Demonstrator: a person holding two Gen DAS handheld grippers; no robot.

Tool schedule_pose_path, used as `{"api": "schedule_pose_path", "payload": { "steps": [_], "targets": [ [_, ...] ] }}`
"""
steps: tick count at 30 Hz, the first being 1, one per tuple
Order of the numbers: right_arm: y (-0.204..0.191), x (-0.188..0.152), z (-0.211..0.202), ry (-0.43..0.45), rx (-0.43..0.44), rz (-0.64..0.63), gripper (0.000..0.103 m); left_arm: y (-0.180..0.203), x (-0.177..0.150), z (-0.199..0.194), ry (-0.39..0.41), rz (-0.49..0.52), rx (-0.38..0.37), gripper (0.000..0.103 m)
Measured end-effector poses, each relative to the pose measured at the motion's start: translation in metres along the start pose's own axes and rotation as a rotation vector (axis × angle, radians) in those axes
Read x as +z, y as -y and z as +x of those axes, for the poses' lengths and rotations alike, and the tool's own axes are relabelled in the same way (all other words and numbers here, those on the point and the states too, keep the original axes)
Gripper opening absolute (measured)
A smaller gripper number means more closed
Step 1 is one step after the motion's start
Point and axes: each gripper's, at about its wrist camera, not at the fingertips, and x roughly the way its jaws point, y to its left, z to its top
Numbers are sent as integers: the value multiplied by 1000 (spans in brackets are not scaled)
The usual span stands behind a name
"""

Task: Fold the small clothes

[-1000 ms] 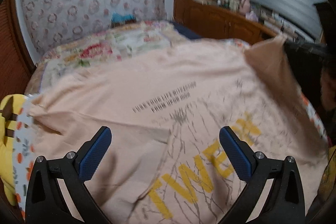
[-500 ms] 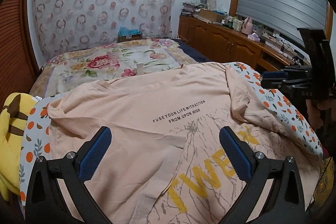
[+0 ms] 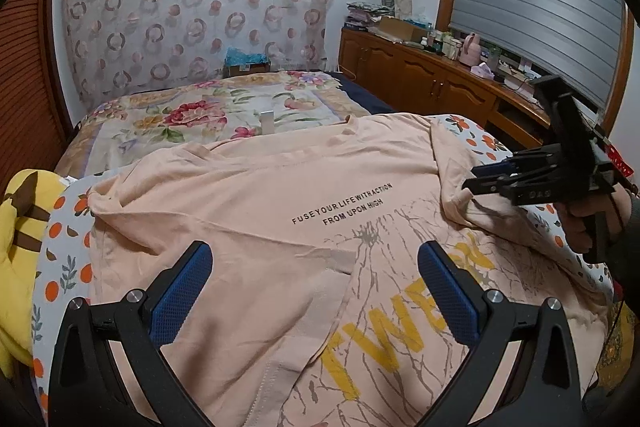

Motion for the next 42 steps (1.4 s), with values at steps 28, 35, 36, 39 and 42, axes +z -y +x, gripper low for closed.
{"api": "schedule_pose_path", "payload": {
  "steps": [28,35,36,39,42],
  "targets": [
    [-40,37,-7,89,63,-151,28,-13,-1,-3,20,-43,35,103],
    [-13,-4,-28,49,-27,-51,32,-11,-2,-1,12,-33,35,103],
    [-11,-9,-28,42,-32,-38,32,-10,-1,-1,11,-33,36,103],
    [-8,-26,-30,20,-33,0,32,-8,-1,1,4,-30,41,103],
    [-9,-39,-32,10,-8,18,32,-6,-1,3,-3,-30,46,103]
  ]
}}
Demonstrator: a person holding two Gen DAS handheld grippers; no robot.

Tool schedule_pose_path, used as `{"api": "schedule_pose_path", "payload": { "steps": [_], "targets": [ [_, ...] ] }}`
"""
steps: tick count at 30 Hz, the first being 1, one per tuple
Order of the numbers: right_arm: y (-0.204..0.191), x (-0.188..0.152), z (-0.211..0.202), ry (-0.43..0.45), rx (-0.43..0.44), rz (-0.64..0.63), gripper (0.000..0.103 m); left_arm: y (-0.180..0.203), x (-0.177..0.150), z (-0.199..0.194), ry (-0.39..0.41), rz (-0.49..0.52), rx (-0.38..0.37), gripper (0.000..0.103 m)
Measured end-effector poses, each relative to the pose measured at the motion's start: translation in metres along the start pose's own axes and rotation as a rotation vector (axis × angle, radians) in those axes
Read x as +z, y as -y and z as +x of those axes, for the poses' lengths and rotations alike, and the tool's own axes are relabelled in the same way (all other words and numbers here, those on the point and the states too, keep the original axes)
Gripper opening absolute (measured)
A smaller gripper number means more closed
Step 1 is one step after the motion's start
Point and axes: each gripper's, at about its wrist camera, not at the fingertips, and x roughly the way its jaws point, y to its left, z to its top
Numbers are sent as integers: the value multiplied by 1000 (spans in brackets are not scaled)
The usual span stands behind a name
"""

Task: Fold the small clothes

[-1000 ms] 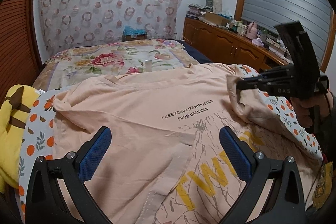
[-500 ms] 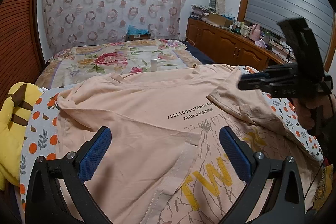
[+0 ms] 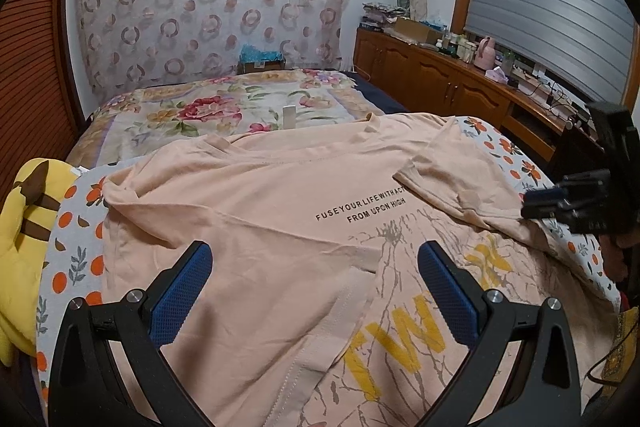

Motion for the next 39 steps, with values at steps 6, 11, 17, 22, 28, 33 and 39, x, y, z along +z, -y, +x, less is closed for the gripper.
{"api": "schedule_pose_path", "payload": {
  "steps": [6,11,17,22,28,33,39],
  "targets": [
    [6,-12,6,-20,16,25,32,-1,0,3,-3,-4,9,103],
    [6,-10,1,-10,40,16,19,-2,-1,2,-2,-6,9,103],
    [-10,-13,-8,15,61,-32,13,-3,0,2,-1,-6,9,103],
    [-26,-17,-15,9,97,-76,12,-3,-1,2,-1,-6,9,103],
    [-46,-29,-14,-31,125,-131,12,-3,-1,2,-2,-5,9,103],
    [-56,-36,-11,-62,137,-161,12,-4,-1,3,-3,-3,11,103],
    [-56,-24,-15,-21,121,-164,14,-5,-1,2,1,-7,12,103]
  ]
}}
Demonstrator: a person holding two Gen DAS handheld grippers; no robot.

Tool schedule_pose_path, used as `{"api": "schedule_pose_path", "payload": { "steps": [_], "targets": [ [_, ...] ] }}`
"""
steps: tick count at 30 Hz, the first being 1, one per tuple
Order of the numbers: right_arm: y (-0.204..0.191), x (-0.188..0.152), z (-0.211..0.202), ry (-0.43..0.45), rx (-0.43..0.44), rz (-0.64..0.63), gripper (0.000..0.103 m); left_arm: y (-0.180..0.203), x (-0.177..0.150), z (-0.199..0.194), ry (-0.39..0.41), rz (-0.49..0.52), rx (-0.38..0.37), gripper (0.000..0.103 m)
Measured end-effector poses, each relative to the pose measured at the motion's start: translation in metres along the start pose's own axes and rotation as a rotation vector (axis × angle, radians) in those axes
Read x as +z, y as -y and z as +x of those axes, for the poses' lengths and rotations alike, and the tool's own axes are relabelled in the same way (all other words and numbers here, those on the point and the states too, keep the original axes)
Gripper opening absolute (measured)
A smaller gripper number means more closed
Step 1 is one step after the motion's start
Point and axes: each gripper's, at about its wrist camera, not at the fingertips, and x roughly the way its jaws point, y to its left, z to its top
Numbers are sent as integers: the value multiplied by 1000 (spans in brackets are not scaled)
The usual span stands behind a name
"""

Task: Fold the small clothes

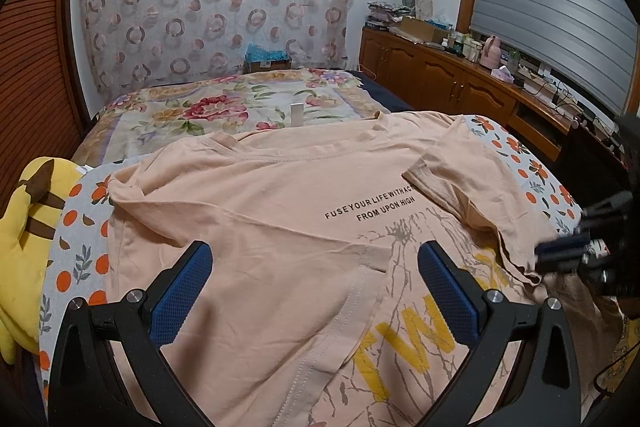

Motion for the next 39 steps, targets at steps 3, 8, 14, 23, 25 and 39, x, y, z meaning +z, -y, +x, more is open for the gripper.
{"api": "schedule_pose_path", "payload": {
  "steps": [3,8,14,23,25,39],
  "targets": [
    [11,11,0,37,-35,8,19,-6,2,0,7,-12,7,103],
    [34,37,22,70,-96,15,19,-16,8,-2,18,-34,27,103],
    [28,62,63,40,-105,-57,19,-40,14,-10,9,-68,69,103],
    [4,82,81,70,51,-108,20,-102,12,-15,-43,-135,155,103],
    [14,79,76,83,41,-85,40,-112,11,-12,-64,-143,164,103],
    [93,58,60,96,-174,108,58,-147,18,25,-185,-125,122,74]
  ]
}}
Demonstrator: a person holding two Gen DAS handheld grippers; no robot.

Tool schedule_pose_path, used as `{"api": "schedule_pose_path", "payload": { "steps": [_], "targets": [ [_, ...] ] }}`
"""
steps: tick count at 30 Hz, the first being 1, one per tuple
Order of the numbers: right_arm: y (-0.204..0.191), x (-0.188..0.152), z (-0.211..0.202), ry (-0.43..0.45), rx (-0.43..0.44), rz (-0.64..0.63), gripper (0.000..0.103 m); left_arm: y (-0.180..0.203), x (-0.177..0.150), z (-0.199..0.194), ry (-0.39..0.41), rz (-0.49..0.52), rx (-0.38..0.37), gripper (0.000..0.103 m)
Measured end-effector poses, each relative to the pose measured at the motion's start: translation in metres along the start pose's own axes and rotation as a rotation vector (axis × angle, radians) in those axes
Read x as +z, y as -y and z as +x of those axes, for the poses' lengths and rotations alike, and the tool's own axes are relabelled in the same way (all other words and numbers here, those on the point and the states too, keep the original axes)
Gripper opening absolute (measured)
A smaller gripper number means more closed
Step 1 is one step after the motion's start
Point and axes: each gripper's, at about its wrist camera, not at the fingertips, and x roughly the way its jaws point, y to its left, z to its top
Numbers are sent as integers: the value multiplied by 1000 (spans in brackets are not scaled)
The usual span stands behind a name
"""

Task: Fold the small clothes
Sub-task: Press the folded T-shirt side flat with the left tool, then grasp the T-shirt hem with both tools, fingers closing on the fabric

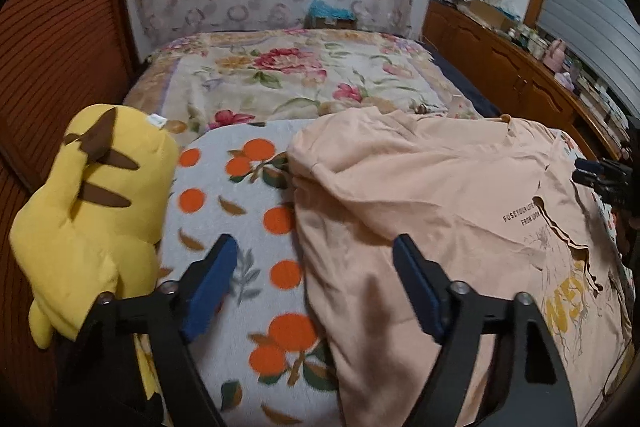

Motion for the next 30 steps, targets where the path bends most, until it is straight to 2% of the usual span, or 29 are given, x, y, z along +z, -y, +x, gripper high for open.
{"api": "schedule_pose_path", "payload": {
  "steps": [1,3,14,26,28,30],
  "targets": [
    [4,0,2,-2,-4,17,62,-1,4,5,-9,1,-6,68],
    [7,3,8,-10,-14,37,64,-3,10,12,-25,-1,-8,64],
    [1,24,23,-23,-37,39,65,-3,29,41,-71,14,-6,64],
    [16,17,31,-5,-29,37,67,1,40,54,-64,54,25,64],
    [15,17,31,-5,-30,37,67,6,41,54,-57,79,9,47],
    [15,17,31,-5,-32,36,67,7,42,53,-63,85,-15,35]
  ]
}}
